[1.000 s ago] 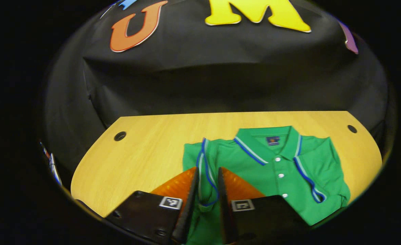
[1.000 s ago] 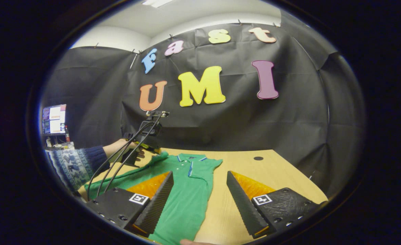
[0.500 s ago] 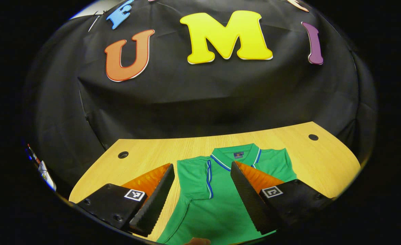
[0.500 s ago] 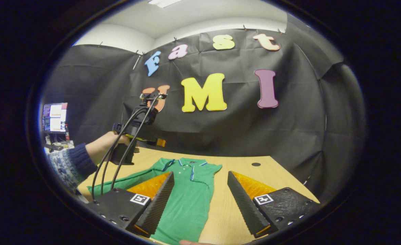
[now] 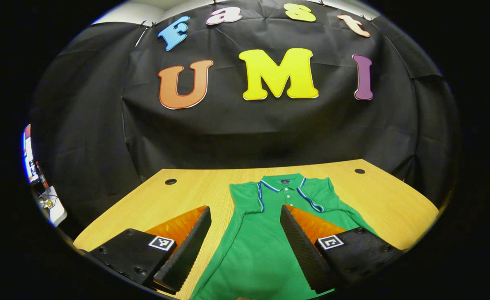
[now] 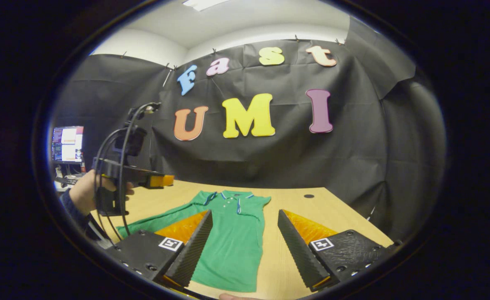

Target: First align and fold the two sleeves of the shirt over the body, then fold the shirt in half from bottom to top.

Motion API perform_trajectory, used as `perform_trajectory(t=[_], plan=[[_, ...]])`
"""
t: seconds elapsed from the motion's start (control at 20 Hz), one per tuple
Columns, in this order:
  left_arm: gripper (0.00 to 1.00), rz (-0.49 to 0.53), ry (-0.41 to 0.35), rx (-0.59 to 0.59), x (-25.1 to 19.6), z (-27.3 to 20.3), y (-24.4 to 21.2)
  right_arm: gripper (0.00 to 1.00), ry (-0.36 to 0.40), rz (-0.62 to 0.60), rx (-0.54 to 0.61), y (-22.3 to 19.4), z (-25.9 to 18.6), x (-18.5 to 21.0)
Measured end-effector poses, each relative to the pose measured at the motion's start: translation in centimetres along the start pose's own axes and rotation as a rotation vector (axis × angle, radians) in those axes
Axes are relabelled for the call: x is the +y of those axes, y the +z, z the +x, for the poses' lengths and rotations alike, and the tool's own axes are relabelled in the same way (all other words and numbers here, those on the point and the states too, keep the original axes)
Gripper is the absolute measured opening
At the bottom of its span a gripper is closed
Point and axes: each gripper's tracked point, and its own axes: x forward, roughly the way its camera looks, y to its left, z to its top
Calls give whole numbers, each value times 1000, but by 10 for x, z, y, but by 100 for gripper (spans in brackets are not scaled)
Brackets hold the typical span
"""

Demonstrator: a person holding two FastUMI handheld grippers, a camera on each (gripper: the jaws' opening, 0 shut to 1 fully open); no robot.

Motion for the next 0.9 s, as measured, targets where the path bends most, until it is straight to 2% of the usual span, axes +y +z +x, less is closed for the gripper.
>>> perform_trajectory(t=[0.2, 0.3, 0.4, 0.6, 0.9], plan=[[100, 1, 45, -30, 30, -39, -41, 95, -48, -53, 29, -32, -10, -5], [100, 45, 81, -52, 46, -56, -56, 94, -44, -29, 82, -60, -12, 2], [100, 44, 105, -73, 57, -69, -67, 95, -67, 10, 132, -82, -9, -4], [100, 23, 91, -21, 62, -78, -106, 95, -115, 1, 168, -103, -10, -15], [100, -12, 57, 90, 64, -72, -159, 95, -76, -38, 226, -139, -8, 12]])
